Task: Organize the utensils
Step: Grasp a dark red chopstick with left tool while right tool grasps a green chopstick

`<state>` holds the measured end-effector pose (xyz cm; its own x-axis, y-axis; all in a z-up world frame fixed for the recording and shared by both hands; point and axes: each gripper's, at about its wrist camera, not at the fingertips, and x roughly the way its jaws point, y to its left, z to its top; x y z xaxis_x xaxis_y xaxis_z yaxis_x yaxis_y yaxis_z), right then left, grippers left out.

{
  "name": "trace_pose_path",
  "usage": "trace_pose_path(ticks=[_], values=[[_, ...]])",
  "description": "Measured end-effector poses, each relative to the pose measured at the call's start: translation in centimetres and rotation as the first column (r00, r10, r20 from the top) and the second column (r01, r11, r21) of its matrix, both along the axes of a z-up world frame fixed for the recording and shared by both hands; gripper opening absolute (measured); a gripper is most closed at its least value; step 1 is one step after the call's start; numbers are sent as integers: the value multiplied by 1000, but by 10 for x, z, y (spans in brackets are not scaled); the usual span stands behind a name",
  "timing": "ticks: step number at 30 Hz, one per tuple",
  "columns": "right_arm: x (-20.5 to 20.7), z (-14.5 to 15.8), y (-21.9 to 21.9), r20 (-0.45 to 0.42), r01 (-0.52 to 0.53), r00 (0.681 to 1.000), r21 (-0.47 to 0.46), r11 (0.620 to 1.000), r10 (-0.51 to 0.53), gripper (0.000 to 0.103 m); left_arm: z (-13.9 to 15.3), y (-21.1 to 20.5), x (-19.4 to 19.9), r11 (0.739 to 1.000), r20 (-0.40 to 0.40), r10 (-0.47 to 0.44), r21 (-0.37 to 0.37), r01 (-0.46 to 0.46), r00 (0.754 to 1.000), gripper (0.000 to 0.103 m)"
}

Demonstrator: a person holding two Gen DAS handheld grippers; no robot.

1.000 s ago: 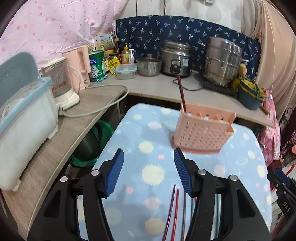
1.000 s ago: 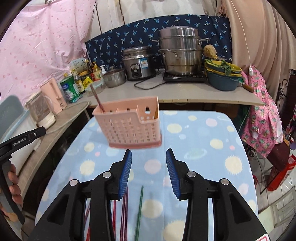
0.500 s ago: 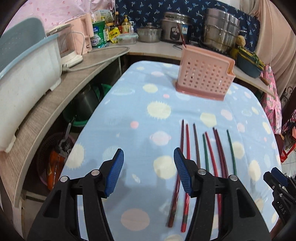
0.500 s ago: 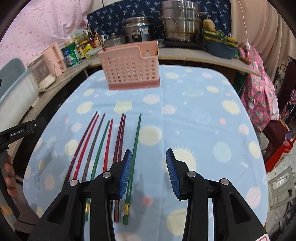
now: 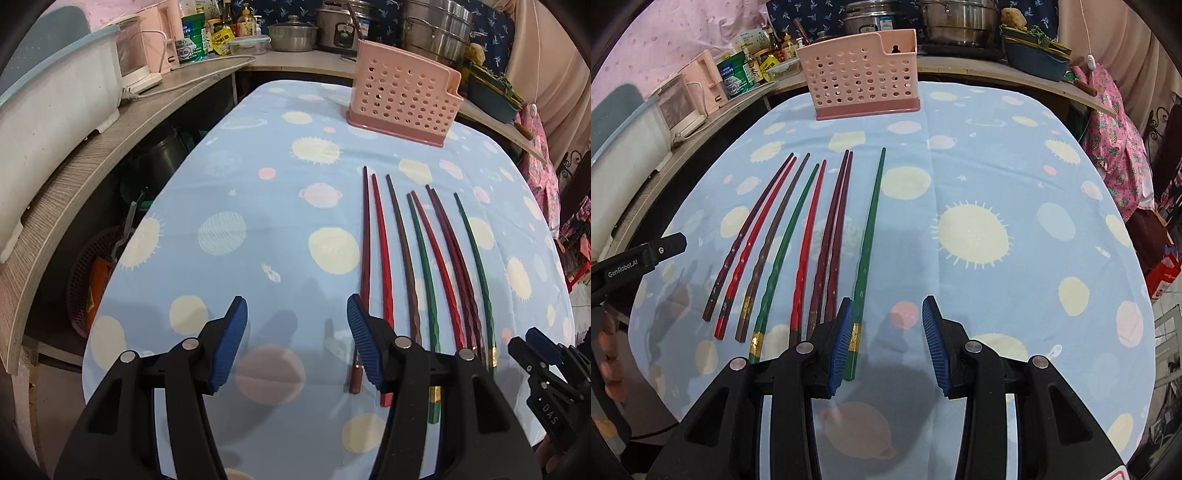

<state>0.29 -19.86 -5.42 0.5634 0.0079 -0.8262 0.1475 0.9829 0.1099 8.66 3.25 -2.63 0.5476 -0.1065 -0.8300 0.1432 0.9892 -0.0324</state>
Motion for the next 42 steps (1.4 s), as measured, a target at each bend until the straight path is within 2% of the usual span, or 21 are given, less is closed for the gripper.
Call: trace_pose_path(ticks=[9, 17, 26, 35, 42], values=[[-4, -7, 12, -14, -32, 999, -3, 999, 32, 35, -17, -2, -11, 1000, -48, -17, 1, 17, 999, 53], [-3, -11, 12, -35, -38, 999, 18, 999, 38, 23, -21, -6, -18, 999, -62, -37, -3, 37, 997, 54], [-2, -18, 11, -56, -38, 998, 38, 999, 40, 17, -25, -14, -23, 998, -68, -61, 3, 61, 996, 60], [-4, -20, 9, -62, -29, 998, 35, 999, 31, 8, -31, -18, -24, 997, -85, -71, 2, 72, 994, 61], [-5, -20, 7, -61, -26, 998, 38, 999, 28, 7, -36, -19, -22, 998, -107, -68, -2, 68, 992, 61]])
